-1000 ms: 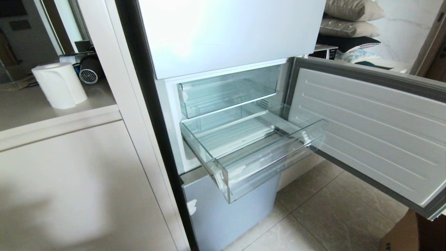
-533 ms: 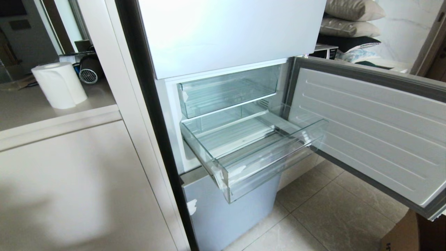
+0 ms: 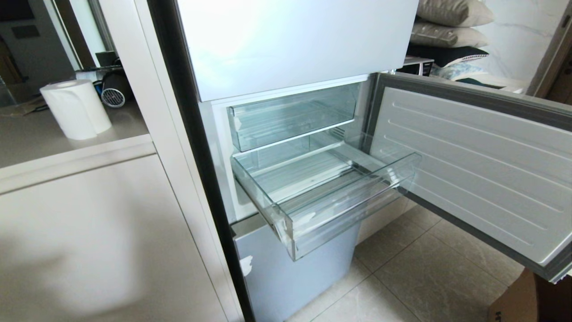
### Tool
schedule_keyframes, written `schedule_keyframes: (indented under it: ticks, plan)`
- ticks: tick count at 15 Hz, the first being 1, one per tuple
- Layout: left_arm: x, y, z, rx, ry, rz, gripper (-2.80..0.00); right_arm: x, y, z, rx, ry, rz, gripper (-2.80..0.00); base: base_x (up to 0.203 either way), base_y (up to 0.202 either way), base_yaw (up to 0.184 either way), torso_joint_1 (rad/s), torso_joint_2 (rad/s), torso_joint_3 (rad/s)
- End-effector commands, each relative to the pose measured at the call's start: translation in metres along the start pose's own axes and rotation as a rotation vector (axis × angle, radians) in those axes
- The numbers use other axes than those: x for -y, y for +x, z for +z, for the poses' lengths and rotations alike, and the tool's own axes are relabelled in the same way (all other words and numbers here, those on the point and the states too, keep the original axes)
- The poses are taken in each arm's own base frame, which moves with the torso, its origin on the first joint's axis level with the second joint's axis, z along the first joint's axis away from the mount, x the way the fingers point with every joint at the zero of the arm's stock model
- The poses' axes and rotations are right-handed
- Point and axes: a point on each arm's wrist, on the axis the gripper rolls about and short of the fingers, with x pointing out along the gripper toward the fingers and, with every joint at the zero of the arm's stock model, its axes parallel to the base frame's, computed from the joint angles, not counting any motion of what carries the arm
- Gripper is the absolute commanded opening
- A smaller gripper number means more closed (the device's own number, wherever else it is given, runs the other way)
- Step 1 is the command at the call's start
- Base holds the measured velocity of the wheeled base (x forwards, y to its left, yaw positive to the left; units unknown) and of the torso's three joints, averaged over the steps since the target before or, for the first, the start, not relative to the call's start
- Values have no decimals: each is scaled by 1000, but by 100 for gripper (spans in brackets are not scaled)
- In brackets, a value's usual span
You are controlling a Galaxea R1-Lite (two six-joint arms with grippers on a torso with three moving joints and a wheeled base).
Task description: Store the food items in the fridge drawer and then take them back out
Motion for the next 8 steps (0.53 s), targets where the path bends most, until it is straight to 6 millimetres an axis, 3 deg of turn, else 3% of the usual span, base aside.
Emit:
schedule_keyframes:
  ticks: [1,8]
  plan:
    - [0,0,0,-2,0,0,-280,7,25,-8,-69,13,-23,0,0,0,0,0,0,0]
    - [0,0,0,-2,0,0,-280,11,70,-9,-172,-107,94,0,0,0,0,0,0,0]
